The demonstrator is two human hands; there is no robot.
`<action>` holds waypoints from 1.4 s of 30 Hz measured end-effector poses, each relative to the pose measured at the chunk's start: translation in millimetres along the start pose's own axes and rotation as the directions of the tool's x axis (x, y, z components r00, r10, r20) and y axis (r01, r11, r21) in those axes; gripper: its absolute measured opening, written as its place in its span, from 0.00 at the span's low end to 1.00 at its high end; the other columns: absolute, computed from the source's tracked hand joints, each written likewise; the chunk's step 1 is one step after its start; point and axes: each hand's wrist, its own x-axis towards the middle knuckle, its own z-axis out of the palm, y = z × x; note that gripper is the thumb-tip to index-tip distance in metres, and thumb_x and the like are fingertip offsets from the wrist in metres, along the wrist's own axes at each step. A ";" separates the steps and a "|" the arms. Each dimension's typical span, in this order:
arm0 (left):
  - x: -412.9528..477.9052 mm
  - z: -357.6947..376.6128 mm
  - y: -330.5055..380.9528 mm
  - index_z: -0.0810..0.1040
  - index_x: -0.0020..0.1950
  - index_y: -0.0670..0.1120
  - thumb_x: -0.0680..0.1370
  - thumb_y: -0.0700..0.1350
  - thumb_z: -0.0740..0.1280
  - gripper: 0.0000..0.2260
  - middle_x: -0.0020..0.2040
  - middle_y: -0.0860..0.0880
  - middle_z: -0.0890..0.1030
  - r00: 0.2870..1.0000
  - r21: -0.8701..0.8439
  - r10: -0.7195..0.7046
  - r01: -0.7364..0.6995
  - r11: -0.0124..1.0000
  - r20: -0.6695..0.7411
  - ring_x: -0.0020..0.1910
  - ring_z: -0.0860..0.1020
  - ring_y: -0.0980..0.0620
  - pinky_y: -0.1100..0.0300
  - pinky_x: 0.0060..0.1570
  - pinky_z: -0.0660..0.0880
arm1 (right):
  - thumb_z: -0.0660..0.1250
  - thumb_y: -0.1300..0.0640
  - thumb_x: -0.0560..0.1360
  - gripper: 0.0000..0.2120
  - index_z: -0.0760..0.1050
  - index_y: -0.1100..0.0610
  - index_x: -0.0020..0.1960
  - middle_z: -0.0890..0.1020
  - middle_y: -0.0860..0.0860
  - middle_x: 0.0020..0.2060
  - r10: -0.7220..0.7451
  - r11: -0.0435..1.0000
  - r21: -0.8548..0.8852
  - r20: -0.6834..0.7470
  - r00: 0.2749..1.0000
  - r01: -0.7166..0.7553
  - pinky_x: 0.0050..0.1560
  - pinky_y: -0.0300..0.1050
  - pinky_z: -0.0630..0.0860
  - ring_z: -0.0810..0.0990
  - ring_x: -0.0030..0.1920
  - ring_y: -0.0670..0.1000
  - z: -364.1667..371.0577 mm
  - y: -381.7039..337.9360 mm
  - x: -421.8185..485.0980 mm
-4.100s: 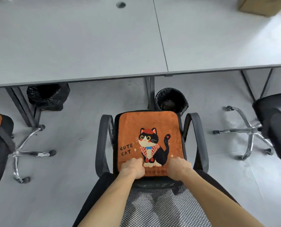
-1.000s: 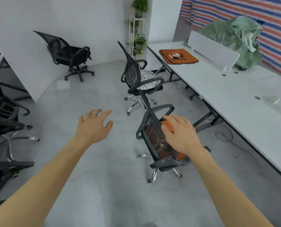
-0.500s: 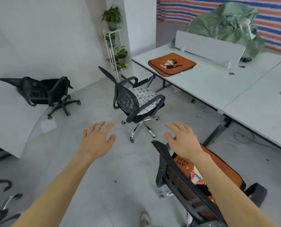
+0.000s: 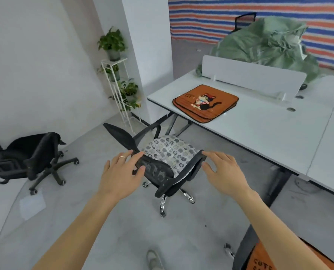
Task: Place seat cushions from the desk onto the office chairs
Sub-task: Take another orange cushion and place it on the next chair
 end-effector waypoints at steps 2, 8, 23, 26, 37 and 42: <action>44.9 2.6 -10.2 0.62 0.76 0.63 0.81 0.60 0.55 0.22 0.78 0.52 0.63 0.999 0.016 0.049 -0.049 0.999 -0.002 0.76 0.61 0.48 0.45 0.75 0.57 | 0.57 0.43 0.82 0.20 0.68 0.39 0.73 0.71 0.40 0.71 0.042 0.999 0.004 -0.021 0.999 -0.042 0.72 0.55 0.64 0.61 0.74 0.52 1.0 -2.0 33.0; 225.2 0.9 -25.7 0.61 0.78 0.61 0.81 0.60 0.54 0.23 0.77 0.50 0.65 0.965 0.055 0.257 -0.260 0.964 0.061 0.76 0.63 0.46 0.46 0.74 0.60 | 0.57 0.42 0.81 0.21 0.67 0.39 0.73 0.71 0.44 0.72 0.246 0.969 0.058 -0.133 0.960 -0.241 0.73 0.55 0.63 0.64 0.73 0.55 6.5 -1.7 136.7; 473.7 117.3 76.6 0.63 0.77 0.60 0.80 0.61 0.54 0.25 0.74 0.49 0.70 0.887 -0.006 0.400 -0.410 0.912 0.230 0.74 0.66 0.47 0.46 0.68 0.69 | 0.58 0.42 0.81 0.22 0.67 0.42 0.74 0.73 0.48 0.70 0.506 0.860 0.114 -0.050 0.861 -0.498 0.67 0.52 0.69 0.71 0.69 0.54 -25.2 112.3 350.9; 534.6 159.3 111.4 0.61 0.78 0.60 0.81 0.60 0.54 0.25 0.75 0.49 0.68 0.888 -0.041 0.335 -0.339 0.940 0.314 0.75 0.64 0.46 0.44 0.70 0.66 | 0.61 0.45 0.81 0.23 0.66 0.48 0.74 0.75 0.49 0.69 0.553 0.808 0.206 0.059 0.831 -0.553 0.60 0.48 0.73 0.75 0.66 0.53 -18.9 166.2 446.6; 594.1 277.5 194.6 0.52 0.81 0.54 0.83 0.59 0.52 0.28 0.82 0.48 0.52 0.716 0.025 0.118 -0.186 0.982 0.688 0.79 0.53 0.44 0.40 0.75 0.55 | 0.65 0.49 0.73 0.26 0.68 0.58 0.67 0.78 0.56 0.58 0.720 0.551 0.300 0.300 0.626 -0.779 0.51 0.53 0.78 0.79 0.51 0.58 51.6 273.5 637.2; 593.7 288.9 198.0 0.45 0.82 0.53 0.82 0.59 0.53 0.31 0.82 0.48 0.42 0.668 0.078 0.103 -0.236 0.969 0.737 0.80 0.51 0.46 0.37 0.75 0.53 | 0.69 0.50 0.70 0.32 0.62 0.59 0.69 0.71 0.59 0.63 0.824 0.374 0.361 0.294 0.485 -0.854 0.54 0.60 0.81 0.77 0.55 0.63 75.8 282.6 649.7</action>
